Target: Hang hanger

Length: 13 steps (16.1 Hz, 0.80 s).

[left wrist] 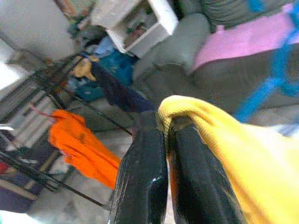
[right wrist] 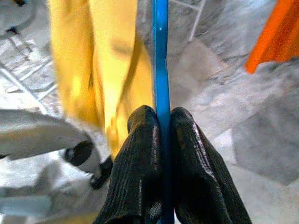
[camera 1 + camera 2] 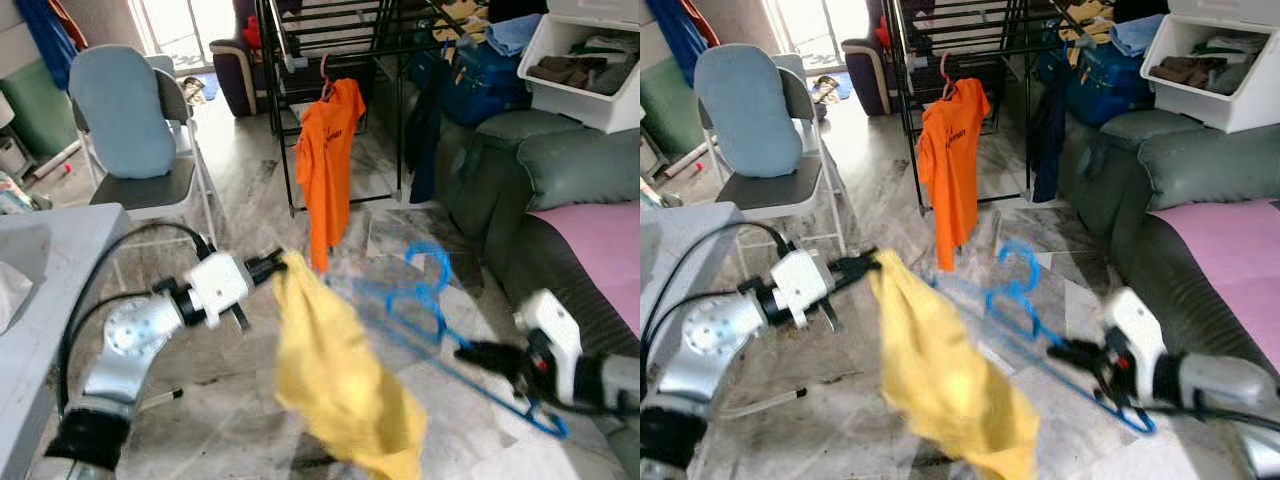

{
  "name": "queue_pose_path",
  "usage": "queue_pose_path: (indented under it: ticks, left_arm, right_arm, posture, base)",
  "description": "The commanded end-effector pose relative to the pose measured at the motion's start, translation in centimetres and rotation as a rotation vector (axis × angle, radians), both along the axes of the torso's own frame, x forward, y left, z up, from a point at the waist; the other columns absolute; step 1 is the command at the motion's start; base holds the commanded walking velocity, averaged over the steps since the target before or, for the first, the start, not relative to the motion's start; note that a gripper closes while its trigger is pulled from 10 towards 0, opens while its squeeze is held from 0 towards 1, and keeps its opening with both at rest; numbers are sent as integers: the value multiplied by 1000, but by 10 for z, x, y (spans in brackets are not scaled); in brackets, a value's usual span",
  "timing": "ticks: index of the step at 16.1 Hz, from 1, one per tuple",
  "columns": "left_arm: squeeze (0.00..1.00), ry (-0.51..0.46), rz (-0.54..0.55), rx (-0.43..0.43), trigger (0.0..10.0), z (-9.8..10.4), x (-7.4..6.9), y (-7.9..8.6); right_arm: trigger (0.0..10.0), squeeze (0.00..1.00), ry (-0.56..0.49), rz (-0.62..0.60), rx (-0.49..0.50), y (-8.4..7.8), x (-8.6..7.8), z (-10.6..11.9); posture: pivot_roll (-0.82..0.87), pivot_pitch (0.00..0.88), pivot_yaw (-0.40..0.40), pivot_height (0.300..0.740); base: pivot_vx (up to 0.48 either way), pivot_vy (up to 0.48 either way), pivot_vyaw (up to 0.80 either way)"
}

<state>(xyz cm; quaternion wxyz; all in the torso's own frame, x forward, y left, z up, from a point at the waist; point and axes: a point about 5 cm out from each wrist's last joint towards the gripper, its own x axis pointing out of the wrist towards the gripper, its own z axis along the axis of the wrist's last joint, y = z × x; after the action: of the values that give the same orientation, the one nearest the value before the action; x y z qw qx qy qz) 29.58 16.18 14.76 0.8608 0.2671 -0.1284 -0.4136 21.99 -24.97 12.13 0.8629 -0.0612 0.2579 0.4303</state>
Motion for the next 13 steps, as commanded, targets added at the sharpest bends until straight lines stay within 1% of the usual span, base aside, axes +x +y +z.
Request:
queue_pose_path:
  ticks: [1,3,4,7,9,11,13]
  left_arm:
    - [0,-48,16,10,10000,9,5,6]
    - [0,-58,12,16,10000,7,7,5]
    - [0,-59,13,15,10000,7,8,5]
    - [0,-63,15,18,10000,6,11,3]
    - [0,-64,28,21,10000,4,13,5]
    - [0,-74,40,20,10000,4,15,5]
    - [0,-88,78,22,10000,2,17,8]
  right_arm:
    - [10000,0,4,78,27,0,-10,14]
    - [10000,0,36,119,46,-1,-19,19]
    - [10000,0,37,127,59,0,-20,20]
    - [10000,0,21,127,81,3,-19,23]
    - [10000,0,15,141,108,9,-19,24]
    - [10000,0,6,146,143,14,-18,27]
    - [10000,0,-7,157,190,20,-16,33]
  posture:
    - [-188,0,98,740]
    - [-192,0,104,740]
    - [-195,0,107,740]
    - [-196,0,111,740]
    - [-195,0,114,740]
    - [-194,0,116,740]
    - [-198,0,119,740]
  base:
    - [0,0,0]
    - [0,0,0]
    - [0,0,0]
    - [0,0,0]
    - [0,0,0]
    - [0,0,0]
    - [0,0,0]
